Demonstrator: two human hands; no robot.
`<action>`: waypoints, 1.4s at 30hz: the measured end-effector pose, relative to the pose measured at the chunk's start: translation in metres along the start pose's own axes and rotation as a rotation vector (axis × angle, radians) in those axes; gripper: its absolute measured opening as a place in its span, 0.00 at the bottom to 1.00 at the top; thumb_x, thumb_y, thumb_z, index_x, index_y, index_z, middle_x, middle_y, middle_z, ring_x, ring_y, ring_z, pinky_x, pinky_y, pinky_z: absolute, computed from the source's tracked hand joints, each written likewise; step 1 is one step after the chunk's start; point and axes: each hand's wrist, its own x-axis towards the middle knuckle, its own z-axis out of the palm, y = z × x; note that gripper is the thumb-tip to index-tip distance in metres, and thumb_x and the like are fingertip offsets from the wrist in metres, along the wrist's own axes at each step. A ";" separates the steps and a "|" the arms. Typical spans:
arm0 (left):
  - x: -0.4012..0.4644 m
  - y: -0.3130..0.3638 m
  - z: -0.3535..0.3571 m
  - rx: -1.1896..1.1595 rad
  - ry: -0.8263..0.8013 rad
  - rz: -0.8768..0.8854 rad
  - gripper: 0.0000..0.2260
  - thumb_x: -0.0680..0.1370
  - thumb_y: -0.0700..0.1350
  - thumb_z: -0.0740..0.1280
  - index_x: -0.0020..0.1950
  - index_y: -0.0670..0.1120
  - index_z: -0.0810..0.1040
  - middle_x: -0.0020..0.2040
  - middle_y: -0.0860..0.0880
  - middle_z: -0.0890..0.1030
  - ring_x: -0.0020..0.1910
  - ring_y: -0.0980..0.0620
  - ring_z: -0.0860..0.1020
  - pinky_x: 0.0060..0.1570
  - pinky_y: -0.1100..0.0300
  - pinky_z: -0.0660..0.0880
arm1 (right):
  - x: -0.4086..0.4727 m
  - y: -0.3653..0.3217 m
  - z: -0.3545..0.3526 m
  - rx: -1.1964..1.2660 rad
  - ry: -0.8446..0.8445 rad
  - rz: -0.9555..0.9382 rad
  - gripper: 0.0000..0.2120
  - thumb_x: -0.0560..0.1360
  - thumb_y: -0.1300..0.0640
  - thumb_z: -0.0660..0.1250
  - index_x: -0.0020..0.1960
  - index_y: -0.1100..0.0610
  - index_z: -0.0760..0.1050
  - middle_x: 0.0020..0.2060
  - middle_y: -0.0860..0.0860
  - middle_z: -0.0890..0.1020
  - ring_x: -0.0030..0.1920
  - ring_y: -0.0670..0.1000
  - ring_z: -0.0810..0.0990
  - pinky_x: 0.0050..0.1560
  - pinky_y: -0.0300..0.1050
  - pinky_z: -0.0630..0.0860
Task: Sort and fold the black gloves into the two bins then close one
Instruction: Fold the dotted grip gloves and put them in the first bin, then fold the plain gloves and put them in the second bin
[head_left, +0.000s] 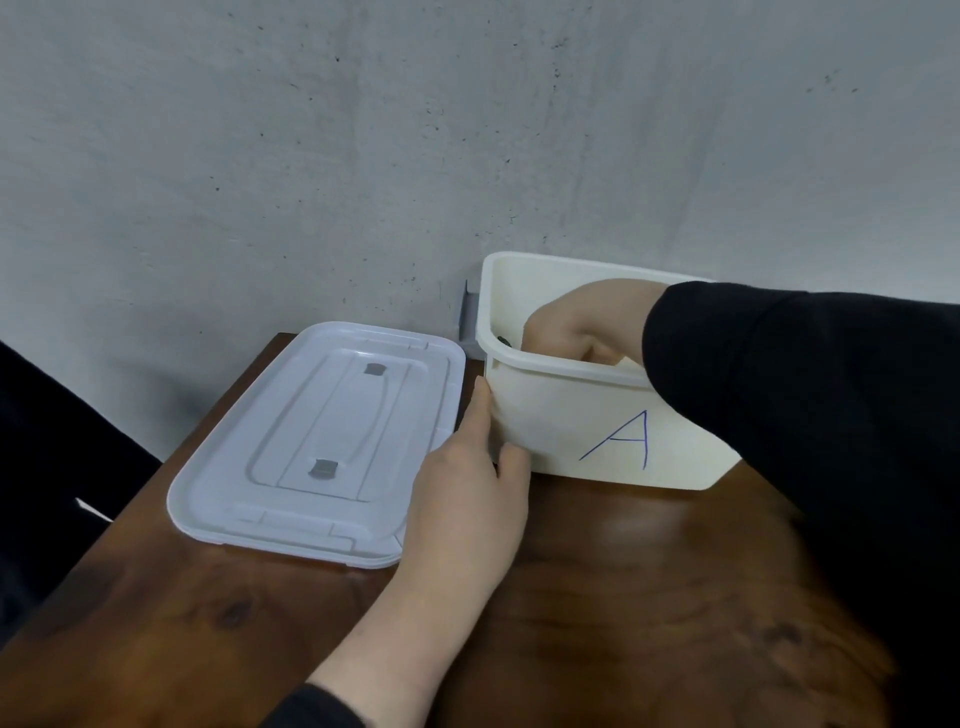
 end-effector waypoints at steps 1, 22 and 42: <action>0.000 0.000 0.000 -0.006 0.006 0.014 0.23 0.80 0.46 0.59 0.75 0.59 0.66 0.37 0.55 0.77 0.36 0.57 0.76 0.41 0.57 0.78 | -0.011 0.000 -0.004 0.084 -0.001 -0.017 0.07 0.80 0.61 0.69 0.45 0.63 0.77 0.45 0.58 0.83 0.47 0.56 0.82 0.57 0.52 0.80; -0.118 0.063 0.099 0.054 -0.234 0.314 0.18 0.84 0.50 0.59 0.74 0.59 0.69 0.63 0.63 0.77 0.62 0.65 0.74 0.62 0.67 0.69 | -0.227 0.174 0.243 0.527 0.862 -0.202 0.08 0.82 0.52 0.64 0.59 0.47 0.79 0.49 0.38 0.80 0.53 0.37 0.77 0.54 0.31 0.75; -0.157 0.077 0.146 0.097 -0.444 0.285 0.21 0.83 0.58 0.60 0.76 0.60 0.66 0.70 0.61 0.74 0.69 0.64 0.70 0.67 0.66 0.65 | -0.261 0.316 0.206 0.204 1.148 0.132 0.10 0.80 0.48 0.68 0.59 0.50 0.79 0.54 0.46 0.80 0.59 0.54 0.77 0.64 0.58 0.62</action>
